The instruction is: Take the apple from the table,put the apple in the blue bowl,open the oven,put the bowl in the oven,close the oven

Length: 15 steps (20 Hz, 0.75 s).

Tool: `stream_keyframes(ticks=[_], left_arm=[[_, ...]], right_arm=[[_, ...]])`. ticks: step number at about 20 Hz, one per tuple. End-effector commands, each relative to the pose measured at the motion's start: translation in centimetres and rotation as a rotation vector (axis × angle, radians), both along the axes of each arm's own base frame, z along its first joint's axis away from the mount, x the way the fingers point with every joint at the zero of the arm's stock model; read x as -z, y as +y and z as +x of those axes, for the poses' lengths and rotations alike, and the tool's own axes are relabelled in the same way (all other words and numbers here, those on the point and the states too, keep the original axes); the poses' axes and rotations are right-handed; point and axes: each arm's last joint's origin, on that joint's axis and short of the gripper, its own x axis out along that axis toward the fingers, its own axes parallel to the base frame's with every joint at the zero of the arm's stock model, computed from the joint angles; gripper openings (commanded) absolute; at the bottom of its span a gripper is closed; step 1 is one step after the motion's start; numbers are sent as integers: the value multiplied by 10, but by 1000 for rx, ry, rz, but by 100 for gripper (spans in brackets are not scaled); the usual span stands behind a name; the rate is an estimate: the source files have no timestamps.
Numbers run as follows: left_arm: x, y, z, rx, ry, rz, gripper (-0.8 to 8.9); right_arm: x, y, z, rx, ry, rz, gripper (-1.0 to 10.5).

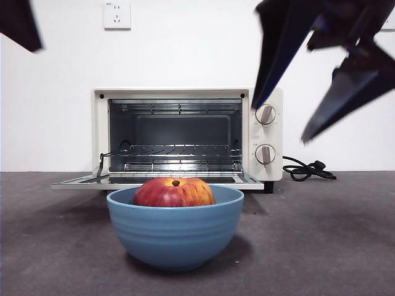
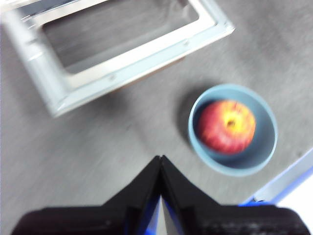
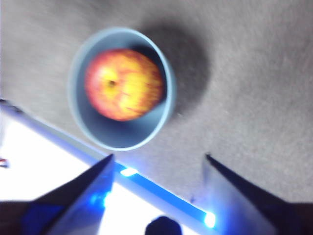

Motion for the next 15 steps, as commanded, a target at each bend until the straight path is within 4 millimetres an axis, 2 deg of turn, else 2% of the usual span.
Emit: stream_keyframes(ticks=[1,7,13,15], left_arm=[[-4,9,-16,5,-6,13,-6],[-12,24,-43,-11,-23,-12,-6],[-12,27,-47,-10,-13,-6,-5],[-11,27,-47,-10,-9,-4,-5]], right_arm=[[12,10,1,20,32,-51,444],[28,23,14,58,34,-81,437],[34,36,32,85,22,-173,431],[36,42,39,78,30,-187,370]])
